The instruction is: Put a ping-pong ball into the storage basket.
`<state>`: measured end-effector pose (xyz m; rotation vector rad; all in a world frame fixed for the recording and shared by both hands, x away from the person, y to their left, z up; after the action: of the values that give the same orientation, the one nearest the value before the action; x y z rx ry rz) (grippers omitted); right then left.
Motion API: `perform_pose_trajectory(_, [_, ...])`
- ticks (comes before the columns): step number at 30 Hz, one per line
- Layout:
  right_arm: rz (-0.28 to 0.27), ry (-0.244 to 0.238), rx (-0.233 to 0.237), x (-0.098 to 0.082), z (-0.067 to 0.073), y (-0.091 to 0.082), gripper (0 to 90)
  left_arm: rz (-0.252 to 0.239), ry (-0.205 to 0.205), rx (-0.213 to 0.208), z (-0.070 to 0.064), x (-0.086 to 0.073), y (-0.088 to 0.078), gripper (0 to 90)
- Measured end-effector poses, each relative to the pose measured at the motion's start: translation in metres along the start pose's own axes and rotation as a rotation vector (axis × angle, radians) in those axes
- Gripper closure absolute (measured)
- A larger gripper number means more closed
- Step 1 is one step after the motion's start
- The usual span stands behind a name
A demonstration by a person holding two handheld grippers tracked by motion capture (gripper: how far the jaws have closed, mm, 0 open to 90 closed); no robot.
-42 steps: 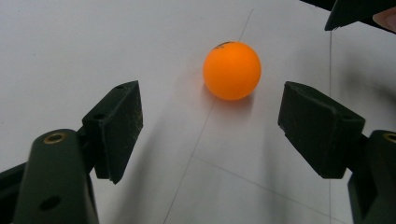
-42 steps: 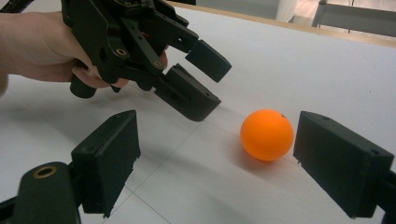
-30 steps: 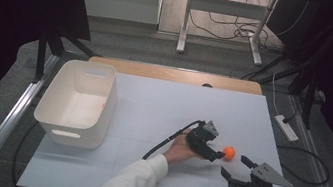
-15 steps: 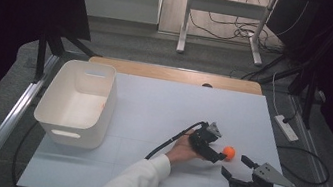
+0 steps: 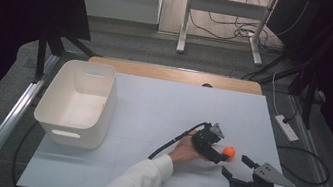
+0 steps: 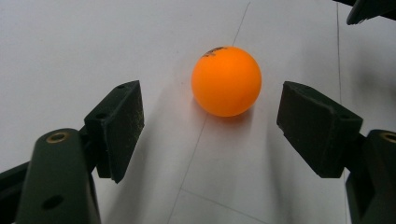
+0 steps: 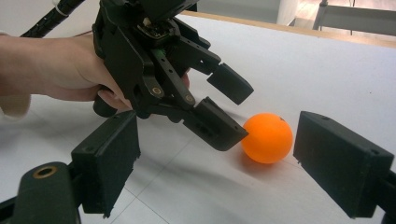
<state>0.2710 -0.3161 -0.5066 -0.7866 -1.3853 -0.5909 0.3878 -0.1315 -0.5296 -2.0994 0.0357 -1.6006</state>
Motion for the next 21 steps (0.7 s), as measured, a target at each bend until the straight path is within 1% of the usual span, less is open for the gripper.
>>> perform_pose_trajectory(1, [-0.002, 0.001, 0.001, 0.000, 0.000, 0.000, 14.6, 0.010, 0.012, -0.006, 0.000, 0.000, 0.000, 24.0])
perform_pose_trajectory(2, [0.000, -0.001, -0.001, 0.000, 0.000, 0.000, 14.6, 0.011, 0.016, -0.008, 0.000, 0.000, 0.001, 24.0])
perform_pose_trajectory(4, [0.000, -0.001, -0.002, 0.000, 0.000, -0.001, 14.6, 0.011, 0.012, -0.009, -0.001, 0.000, 0.003, 24.1])
perform_pose_trajectory(5, [0.000, -0.001, -0.002, 0.000, -0.001, -0.001, 14.6, 0.015, 0.020, -0.011, -0.001, 0.000, 0.004, 24.1])
perform_pose_trajectory(6, [-0.002, -0.001, -0.003, 0.000, -0.001, -0.001, 14.6, 0.014, 0.013, -0.013, 0.000, 0.000, 0.006, 24.2])
perform_pose_trajectory(11, [-0.001, 0.000, -0.005, 0.000, -0.002, -0.001, 14.6, 0.020, 0.011, -0.018, 0.001, -0.002, 0.010, 25.3])
perform_pose_trajectory(16, [0.000, 0.000, -0.006, 0.000, -0.002, -0.002, 14.6, 0.021, 0.015, -0.033, 0.001, -0.001, 0.012, 29.1])
perform_pose_trajectory(19, [-0.006, 0.001, -0.009, 0.000, -0.001, -0.002, 14.6, 0.027, 0.030, -0.048, -0.001, 0.001, 0.014, 31.1])
perform_pose_trajectory(21, [-0.008, 0.003, -0.009, 0.000, -0.001, -0.002, 14.6, 0.031, 0.028, -0.055, -0.002, 0.002, 0.016, 32.5])
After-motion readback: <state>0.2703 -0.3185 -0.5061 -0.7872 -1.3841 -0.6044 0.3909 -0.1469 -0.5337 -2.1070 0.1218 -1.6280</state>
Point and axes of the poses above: each handheld gripper's, and its own axes: y roughly forward along the jaws, x roughly out of its top, z roughly to its left, the point moved 1 cm from there along y, roughly forward along the jaws, and after that the axes turned 15 degrees about -z, right-handed, at the moved point
